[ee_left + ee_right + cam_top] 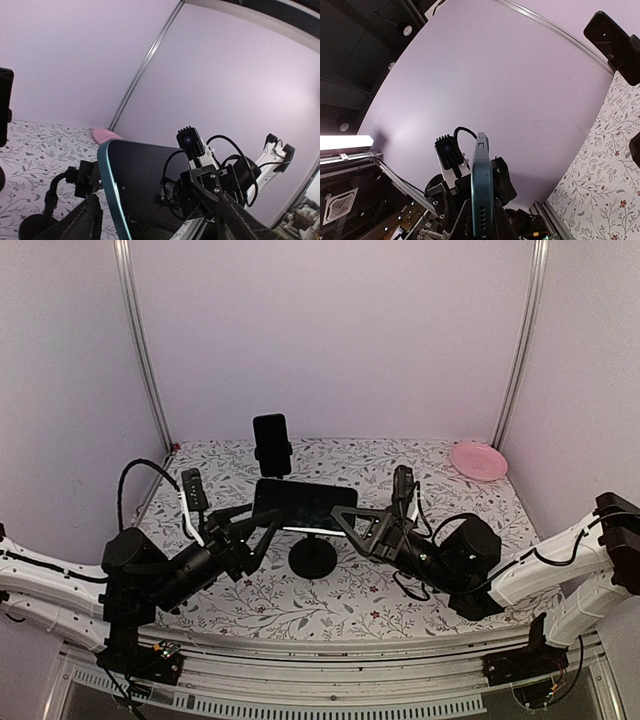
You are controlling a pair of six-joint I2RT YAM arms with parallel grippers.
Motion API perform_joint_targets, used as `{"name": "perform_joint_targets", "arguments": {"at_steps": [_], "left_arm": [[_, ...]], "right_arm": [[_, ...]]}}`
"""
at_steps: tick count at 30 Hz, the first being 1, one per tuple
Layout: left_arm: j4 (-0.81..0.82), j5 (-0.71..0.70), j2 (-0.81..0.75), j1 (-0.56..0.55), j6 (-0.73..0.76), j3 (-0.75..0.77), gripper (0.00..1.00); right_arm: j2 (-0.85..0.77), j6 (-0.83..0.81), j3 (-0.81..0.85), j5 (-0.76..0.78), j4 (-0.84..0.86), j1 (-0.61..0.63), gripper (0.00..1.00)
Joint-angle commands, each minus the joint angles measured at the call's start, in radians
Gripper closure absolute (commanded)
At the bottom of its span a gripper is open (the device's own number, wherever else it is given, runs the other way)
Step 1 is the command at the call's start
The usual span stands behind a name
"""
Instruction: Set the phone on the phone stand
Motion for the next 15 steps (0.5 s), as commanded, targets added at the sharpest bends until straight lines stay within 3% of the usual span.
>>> {"name": "perform_joint_targets", "arguments": {"at_steps": [1,4,7,15], "left_arm": [[0.136,0.064,0.043,0.038,-0.017,0.023,0.4],[0.199,0.092,0.07,0.054,-0.049,0.015,0.56],[0.257,0.112,0.079,0.07,-0.062,0.008,0.65],[0.307,0.254,0.1,0.134,-0.089,0.018,0.68]], "right_arm": [[0.014,-0.077,0.019,0.205,0.272,0.06,0.98],[0.039,-0.128,0.029,0.276,0.322,0.094,0.98],[0.064,-0.153,0.042,0.286,0.361,0.109,0.98],[0.044,-0.179,0.057,0.286,0.286,0.126,0.98]]}}
